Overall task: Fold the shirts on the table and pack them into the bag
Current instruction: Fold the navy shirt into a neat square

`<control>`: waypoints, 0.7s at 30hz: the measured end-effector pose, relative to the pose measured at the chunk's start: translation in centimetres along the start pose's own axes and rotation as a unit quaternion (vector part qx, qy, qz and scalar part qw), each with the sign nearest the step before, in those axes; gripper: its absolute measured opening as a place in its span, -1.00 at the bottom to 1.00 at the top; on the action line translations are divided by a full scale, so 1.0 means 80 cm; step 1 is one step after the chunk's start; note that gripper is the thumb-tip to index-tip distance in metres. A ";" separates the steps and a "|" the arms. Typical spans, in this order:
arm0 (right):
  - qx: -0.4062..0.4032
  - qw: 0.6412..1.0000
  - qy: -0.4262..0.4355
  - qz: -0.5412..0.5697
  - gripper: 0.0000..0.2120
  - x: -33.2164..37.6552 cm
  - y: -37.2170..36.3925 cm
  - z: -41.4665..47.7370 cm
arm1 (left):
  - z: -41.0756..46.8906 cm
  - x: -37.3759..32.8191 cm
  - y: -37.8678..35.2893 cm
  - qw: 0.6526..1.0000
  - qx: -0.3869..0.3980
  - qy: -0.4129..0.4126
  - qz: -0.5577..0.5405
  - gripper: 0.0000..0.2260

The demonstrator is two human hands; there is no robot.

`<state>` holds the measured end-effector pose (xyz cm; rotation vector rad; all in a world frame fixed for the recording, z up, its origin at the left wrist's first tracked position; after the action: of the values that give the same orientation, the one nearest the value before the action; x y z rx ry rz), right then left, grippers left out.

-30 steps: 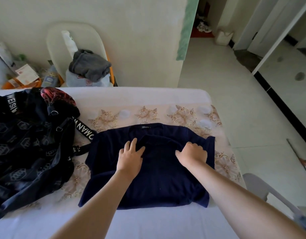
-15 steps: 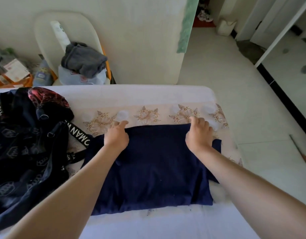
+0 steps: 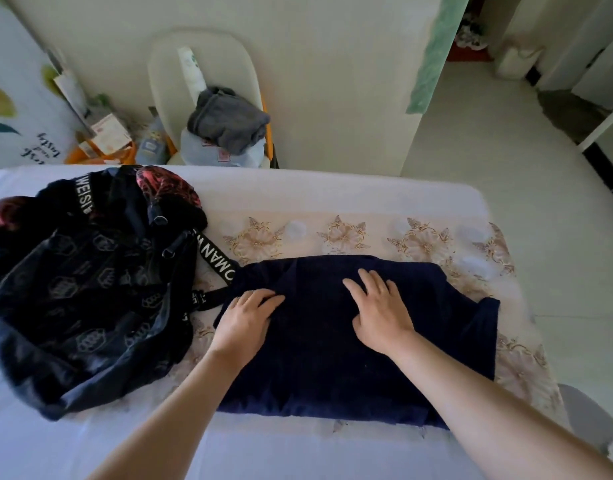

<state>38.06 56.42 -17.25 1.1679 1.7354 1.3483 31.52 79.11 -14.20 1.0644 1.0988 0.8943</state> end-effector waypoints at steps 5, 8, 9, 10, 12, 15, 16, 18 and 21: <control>0.067 0.997 0.016 0.036 -0.31 0.006 -0.017 0.005 | 0.043 0.053 0.057 0.931 -0.101 0.287 -0.200 -0.90; 0.068 0.998 0.015 0.012 -0.31 -0.006 -0.016 0.006 | 0.062 0.088 0.054 0.876 -0.094 0.410 -0.237 -0.80; 0.071 0.997 0.012 0.006 -0.31 -0.009 -0.015 0.006 | 0.061 0.092 0.045 0.873 -0.054 0.427 -0.229 -0.73; 0.071 0.997 0.008 0.001 -0.30 -0.011 -0.014 0.006 | 0.057 0.092 0.038 0.876 -0.025 0.430 -0.218 -0.67; 0.057 0.998 0.000 -0.007 -0.30 -0.009 -0.010 0.002 | 0.045 0.078 0.036 0.905 -0.028 0.378 -0.191 -0.61; -0.009 0.999 0.008 0.030 -0.31 0.013 -0.005 -0.016 | 0.003 0.048 0.037 0.955 -0.074 0.260 -0.118 -0.59; -0.032 0.998 0.019 0.045 -0.33 0.022 -0.007 -0.026 | -0.019 0.047 0.030 0.956 -0.071 0.265 -0.103 -0.61; -0.059 0.996 0.047 0.054 -0.37 0.045 -0.018 -0.049 | -0.071 0.053 0.009 0.939 -0.041 0.331 -0.080 -0.65; -0.073 0.993 0.082 0.050 -0.41 0.071 -0.037 -0.081 | -0.124 0.051 -0.016 0.927 0.015 0.371 -0.047 -0.63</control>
<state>29.38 58.83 -18.18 1.1001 1.6755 1.6438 22.92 84.71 -17.45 0.6840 1.7738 1.2490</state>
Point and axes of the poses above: each hand's wrist, its own z-axis towards the middle knuckle, its own y-axis out of the back of the hand, x = y × z, the point moved 8 cm from there along z, towards the middle knuckle, and after that the axes turned 3 degrees about -y, right-handed, at the moved point
